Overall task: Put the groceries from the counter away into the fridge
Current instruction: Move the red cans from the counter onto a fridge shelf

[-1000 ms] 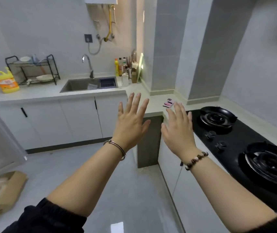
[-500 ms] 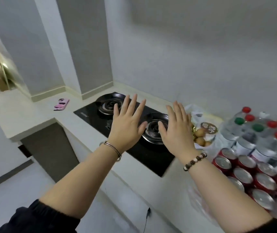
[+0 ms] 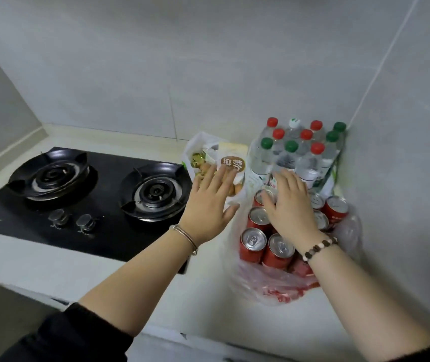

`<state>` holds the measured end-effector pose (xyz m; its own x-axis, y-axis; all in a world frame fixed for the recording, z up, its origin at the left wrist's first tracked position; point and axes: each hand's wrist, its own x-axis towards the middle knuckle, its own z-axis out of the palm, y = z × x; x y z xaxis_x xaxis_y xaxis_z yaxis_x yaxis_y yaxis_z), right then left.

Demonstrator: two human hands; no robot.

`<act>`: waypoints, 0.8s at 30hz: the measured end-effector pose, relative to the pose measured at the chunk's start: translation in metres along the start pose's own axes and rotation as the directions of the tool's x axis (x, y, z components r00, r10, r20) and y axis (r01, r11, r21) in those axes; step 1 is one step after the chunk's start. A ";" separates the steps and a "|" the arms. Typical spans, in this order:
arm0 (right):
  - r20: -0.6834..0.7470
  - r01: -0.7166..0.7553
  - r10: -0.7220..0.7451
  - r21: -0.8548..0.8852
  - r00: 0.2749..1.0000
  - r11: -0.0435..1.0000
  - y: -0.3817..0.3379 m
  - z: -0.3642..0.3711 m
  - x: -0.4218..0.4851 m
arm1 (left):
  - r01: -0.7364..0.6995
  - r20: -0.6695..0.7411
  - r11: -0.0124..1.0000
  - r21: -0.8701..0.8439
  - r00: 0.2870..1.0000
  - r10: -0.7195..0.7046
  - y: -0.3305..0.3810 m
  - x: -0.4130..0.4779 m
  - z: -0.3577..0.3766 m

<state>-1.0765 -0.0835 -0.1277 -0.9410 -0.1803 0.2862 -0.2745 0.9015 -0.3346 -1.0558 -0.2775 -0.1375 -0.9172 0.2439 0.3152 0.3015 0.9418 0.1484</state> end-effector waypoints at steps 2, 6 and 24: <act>0.019 -0.060 0.060 0.001 0.998 0.998 0.012 -0.002 -0.010 | -0.070 0.026 0.995 -0.065 0.997 0.072 0.010 0.003 0.010; 0.069 -0.143 0.148 -0.072 0.987 0.987 0.024 -0.006 -0.037 | -0.075 0.133 0.979 -0.189 0.986 0.101 0.026 -0.007 0.029; 0.068 -0.182 0.213 -0.313 0.975 0.932 0.028 0.027 -0.088 | 0.071 0.166 0.961 -0.267 0.986 -0.026 0.043 -0.029 0.071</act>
<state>-1.0066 -0.0528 -0.1867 -0.9891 -0.0103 0.1468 -0.0227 0.9963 -0.0831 -1.0353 -0.2279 -0.2065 -0.9553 0.2542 0.1507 0.2946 0.8605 0.4156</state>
